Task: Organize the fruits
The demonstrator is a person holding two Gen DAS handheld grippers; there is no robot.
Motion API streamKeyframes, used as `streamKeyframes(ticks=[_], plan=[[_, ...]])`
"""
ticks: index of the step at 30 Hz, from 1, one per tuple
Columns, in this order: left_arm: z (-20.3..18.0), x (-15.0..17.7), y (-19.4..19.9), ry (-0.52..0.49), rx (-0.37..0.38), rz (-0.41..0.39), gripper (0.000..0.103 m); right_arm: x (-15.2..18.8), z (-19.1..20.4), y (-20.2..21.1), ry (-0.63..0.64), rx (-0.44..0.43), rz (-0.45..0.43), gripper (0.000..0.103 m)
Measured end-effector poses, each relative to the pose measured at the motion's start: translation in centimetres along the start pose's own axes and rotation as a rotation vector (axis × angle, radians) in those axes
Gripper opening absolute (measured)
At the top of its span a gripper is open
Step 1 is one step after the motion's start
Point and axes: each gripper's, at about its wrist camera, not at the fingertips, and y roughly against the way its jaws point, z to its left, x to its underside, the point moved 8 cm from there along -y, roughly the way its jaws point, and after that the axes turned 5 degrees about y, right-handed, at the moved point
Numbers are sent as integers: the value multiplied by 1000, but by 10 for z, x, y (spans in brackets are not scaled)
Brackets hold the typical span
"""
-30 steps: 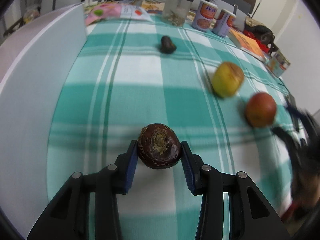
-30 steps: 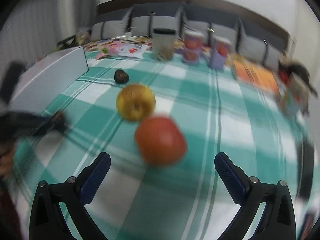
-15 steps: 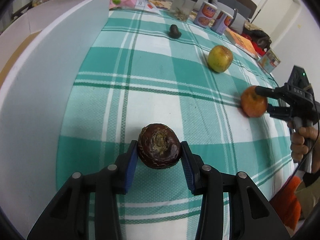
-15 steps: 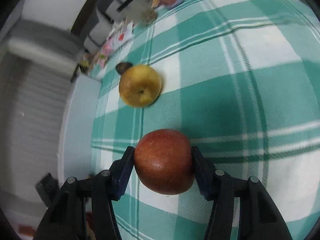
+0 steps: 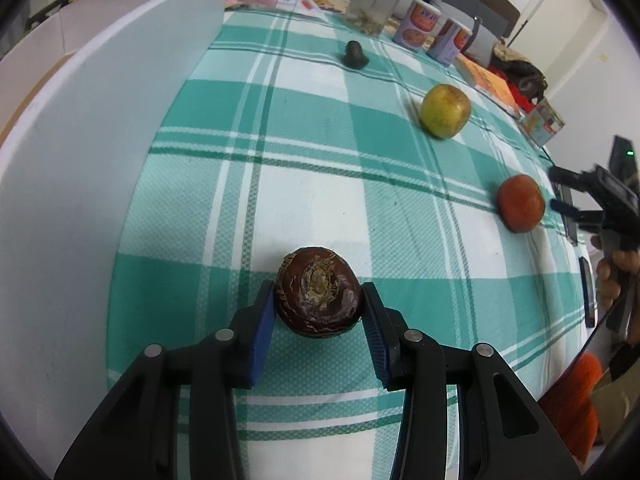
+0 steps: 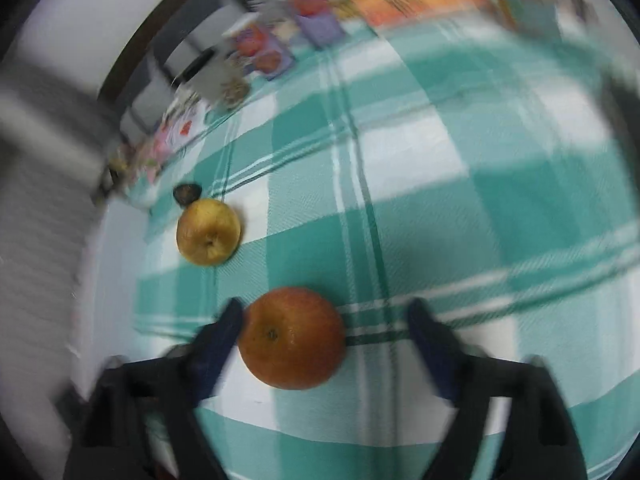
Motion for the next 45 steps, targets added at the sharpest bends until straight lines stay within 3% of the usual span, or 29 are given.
streamKeyframes(ticks=[4, 6, 8, 9, 12, 15, 18, 22, 25, 28, 31, 35, 42, 45], plan=[[1, 1, 1, 1, -4, -1, 43, 19, 31, -14, 267, 112, 4, 97], [0, 3, 1, -6, -9, 3, 43, 24, 36, -28, 283, 131, 29, 95], [0, 4, 2, -5, -14, 8, 43, 23, 34, -34, 267, 140, 27, 84], [0, 4, 3, -4, -15, 9, 43, 21, 33, -36, 259, 142, 28, 68], [0, 5, 5, -3, -19, 23, 43, 22, 27, -34, 221, 112, 61, 67], [-5, 4, 22, 24, 19, 34, 43, 25, 42, -18, 174, -6, 84, 67], [-15, -4, 65, 48, 101, 22, 43, 20, 81, 6, 115, -178, 90, 67], [-4, -35, 142, 77, 146, -67, 43, -6, 180, 38, 168, -398, 66, 67], [38, -64, 181, 141, 95, -145, 43, -25, 270, 48, 260, -510, 58, 67], [104, -86, 184, 232, -39, -176, 43, -36, 353, 44, 374, -561, 56, 67], [167, -87, 152, 345, -128, -113, 43, -35, 427, 13, 472, -554, 96, 67], [205, -72, 110, 407, -188, -19, 43, -18, 481, -40, 613, -445, 173, 67], [223, -54, 79, 467, -218, 83, 44, 6, 489, -116, 774, -228, 300, 68], [226, -54, 80, 481, -221, 74, 59, 0, 489, -117, 769, -221, 265, 72]])
